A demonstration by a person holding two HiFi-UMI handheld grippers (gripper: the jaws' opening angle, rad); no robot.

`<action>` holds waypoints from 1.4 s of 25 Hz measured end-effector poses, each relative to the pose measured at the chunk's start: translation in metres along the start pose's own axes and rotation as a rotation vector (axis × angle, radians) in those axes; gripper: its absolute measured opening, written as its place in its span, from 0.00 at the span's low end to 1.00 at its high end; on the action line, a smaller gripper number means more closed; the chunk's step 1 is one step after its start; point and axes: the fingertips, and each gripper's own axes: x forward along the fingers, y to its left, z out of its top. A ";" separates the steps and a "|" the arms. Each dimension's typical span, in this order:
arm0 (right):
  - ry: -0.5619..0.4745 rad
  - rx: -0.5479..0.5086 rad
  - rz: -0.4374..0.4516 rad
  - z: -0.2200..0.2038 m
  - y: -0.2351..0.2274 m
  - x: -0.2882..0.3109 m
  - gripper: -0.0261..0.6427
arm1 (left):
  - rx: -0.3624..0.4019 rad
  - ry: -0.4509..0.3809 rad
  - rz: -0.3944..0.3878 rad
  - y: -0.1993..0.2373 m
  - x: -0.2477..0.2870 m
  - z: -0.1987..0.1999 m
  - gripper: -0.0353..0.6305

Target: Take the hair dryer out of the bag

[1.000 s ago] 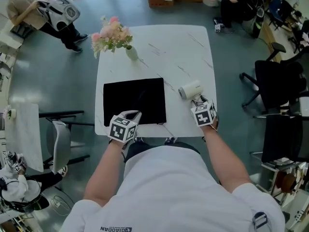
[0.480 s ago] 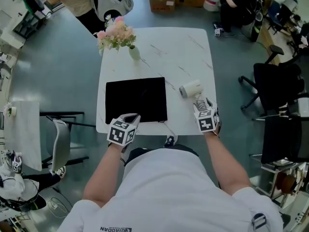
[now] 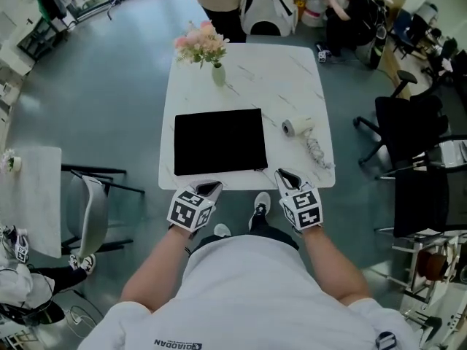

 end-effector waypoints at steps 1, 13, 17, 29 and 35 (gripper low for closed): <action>-0.008 0.048 0.064 -0.001 0.020 -0.004 0.08 | -0.002 0.000 -0.010 -0.003 -0.006 -0.008 0.08; -0.109 0.234 0.203 -0.011 0.106 -0.058 0.06 | -0.064 -0.056 -0.056 -0.028 -0.051 -0.057 0.08; -0.156 0.195 0.215 -0.004 0.109 -0.076 0.06 | -0.045 -0.094 -0.064 -0.054 -0.058 -0.056 0.08; -0.165 0.178 0.217 -0.016 0.084 -0.138 0.06 | -0.060 -0.188 -0.018 -0.127 -0.062 -0.029 0.08; -0.161 0.149 0.229 -0.025 0.078 -0.150 0.06 | -0.066 -0.190 0.016 -0.146 -0.064 -0.035 0.08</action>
